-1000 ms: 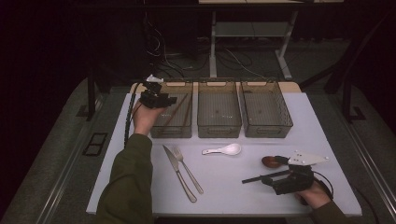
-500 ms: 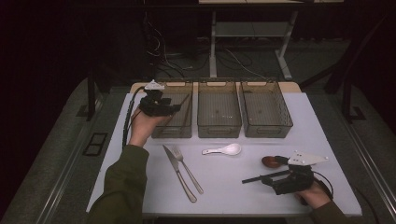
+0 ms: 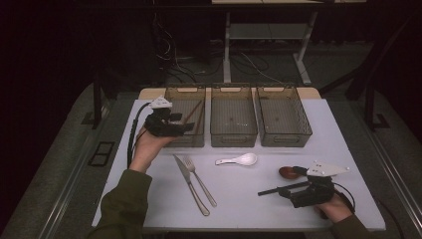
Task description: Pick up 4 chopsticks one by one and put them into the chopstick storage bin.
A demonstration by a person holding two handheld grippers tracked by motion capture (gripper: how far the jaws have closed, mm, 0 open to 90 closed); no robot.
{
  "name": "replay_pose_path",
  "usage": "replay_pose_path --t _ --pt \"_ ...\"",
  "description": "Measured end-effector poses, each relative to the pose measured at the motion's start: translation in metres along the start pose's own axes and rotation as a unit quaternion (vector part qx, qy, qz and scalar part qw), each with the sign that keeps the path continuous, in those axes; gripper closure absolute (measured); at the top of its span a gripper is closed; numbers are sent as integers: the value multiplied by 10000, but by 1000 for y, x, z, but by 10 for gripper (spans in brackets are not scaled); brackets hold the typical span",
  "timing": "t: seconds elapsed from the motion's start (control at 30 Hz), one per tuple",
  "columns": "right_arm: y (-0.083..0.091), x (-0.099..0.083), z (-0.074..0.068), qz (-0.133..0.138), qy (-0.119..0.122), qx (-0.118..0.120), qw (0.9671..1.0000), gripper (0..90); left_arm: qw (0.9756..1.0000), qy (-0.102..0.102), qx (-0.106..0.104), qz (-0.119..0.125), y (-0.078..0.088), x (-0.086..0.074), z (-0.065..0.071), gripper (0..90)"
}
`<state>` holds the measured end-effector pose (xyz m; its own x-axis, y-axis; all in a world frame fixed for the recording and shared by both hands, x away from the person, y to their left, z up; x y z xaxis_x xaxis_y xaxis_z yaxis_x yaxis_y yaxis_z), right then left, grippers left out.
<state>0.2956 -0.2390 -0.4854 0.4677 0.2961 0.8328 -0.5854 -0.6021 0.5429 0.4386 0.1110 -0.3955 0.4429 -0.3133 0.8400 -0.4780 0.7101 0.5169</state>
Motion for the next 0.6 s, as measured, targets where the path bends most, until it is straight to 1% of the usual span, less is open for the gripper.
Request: replay_pose_path --t 0.17,0.23,0.27,0.37,0.47,0.6 --pt "0 0 0 -8 10 5 10000 6 10000 -44 -24 -85 3 -13 8 267" --pt "1 0 0 -6 3 8 10000 6 9999 -89 -1 -124 4 -18 11 246" --pt "1 0 0 -4 -2 4 10000 6 9999 -68 2 -113 4 -21 14 239" --pt "1 0 1 0 -21 -4 10000 6 9999 -95 -3 -108 8 -28 20 214" --pt "1 0 1 13 -18 0 10000 6 9998 -154 -10 -144 10 -37 28 192" --pt "1 0 0 -2 -11 8 10000 6 9997 -239 -16 -96 15 -50 40 156"
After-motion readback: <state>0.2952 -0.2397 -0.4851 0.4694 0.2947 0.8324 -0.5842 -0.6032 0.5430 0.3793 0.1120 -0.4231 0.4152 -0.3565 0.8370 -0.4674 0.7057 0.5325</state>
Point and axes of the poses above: each handheld gripper's, and its own axes: y roughly backward along the jaws, x roughly out of its top, z roughly to its right, the point moved 8 cm from there along -y, roughly forward along the jaws, and after that the axes turned 5 degrees about -x, right-handed, at the moved point
